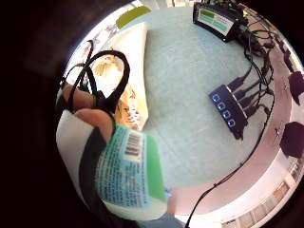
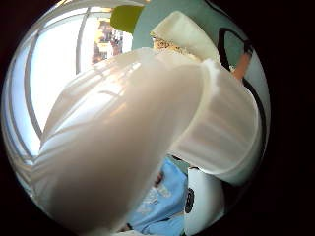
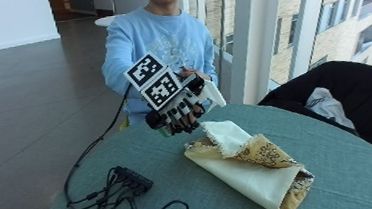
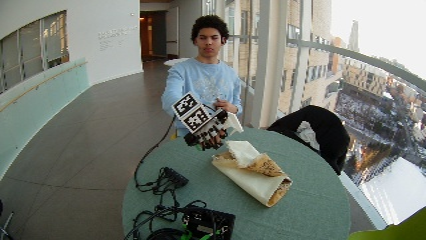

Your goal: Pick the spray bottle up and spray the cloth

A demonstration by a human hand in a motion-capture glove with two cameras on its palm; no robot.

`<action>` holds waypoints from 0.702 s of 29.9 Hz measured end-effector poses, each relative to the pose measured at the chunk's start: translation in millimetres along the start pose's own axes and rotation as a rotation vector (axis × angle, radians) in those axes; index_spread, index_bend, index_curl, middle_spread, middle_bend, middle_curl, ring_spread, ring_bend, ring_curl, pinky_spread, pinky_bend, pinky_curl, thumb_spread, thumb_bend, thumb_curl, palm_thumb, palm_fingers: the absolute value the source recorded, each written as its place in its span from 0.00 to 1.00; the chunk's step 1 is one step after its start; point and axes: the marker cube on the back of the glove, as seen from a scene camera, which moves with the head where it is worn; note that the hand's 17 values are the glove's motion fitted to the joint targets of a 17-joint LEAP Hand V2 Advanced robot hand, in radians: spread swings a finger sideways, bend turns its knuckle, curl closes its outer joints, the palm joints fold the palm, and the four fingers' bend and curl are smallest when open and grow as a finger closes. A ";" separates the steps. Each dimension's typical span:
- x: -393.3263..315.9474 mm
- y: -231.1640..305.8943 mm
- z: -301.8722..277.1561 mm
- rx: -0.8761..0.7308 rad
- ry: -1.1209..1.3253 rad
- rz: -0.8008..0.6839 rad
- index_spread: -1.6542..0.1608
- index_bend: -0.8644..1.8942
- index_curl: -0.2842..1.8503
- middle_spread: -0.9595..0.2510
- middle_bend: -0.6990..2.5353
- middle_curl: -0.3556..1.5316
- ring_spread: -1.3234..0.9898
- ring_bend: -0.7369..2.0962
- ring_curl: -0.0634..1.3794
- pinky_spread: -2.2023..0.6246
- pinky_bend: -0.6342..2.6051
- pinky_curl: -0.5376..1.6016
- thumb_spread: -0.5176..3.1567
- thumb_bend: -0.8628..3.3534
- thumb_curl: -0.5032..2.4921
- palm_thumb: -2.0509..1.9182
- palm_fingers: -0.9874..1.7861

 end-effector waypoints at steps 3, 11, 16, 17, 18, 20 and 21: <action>-0.8 0.1 2.1 -0.014 0.007 0.009 0.79 0.38 0.36 0.72 0.29 0.43 0.55 0.43 0.32 0.76 0.30 0.43 0.29 0.20 0.40 0.75 0.79; -1.5 -2.5 5.5 -0.032 0.030 0.019 0.79 0.38 0.36 0.73 0.29 0.43 0.55 0.43 0.32 0.76 0.30 0.43 0.29 0.20 0.40 0.75 0.79; -4.7 -3.8 6.8 -0.043 0.039 0.020 0.79 0.38 0.37 0.73 0.30 0.44 0.55 0.43 0.32 0.76 0.30 0.43 0.29 0.20 0.40 0.75 0.79; -5.4 -4.1 6.8 -0.044 0.040 0.020 0.79 0.38 0.37 0.72 0.30 0.44 0.55 0.43 0.32 0.76 0.30 0.43 0.29 0.20 0.40 0.75 0.79; -6.1 -4.3 6.8 -0.044 0.041 0.019 0.79 0.38 0.37 0.72 0.30 0.44 0.55 0.43 0.32 0.76 0.30 0.43 0.29 0.20 0.40 0.75 0.79; -6.9 -4.3 7.0 -0.045 0.043 0.020 0.79 0.38 0.37 0.72 0.30 0.44 0.55 0.43 0.32 0.76 0.30 0.43 0.29 0.20 0.40 0.75 0.79; -7.1 -4.3 7.2 -0.046 0.044 0.021 0.79 0.38 0.37 0.72 0.30 0.44 0.55 0.43 0.32 0.76 0.30 0.43 0.29 0.20 0.41 0.75 0.79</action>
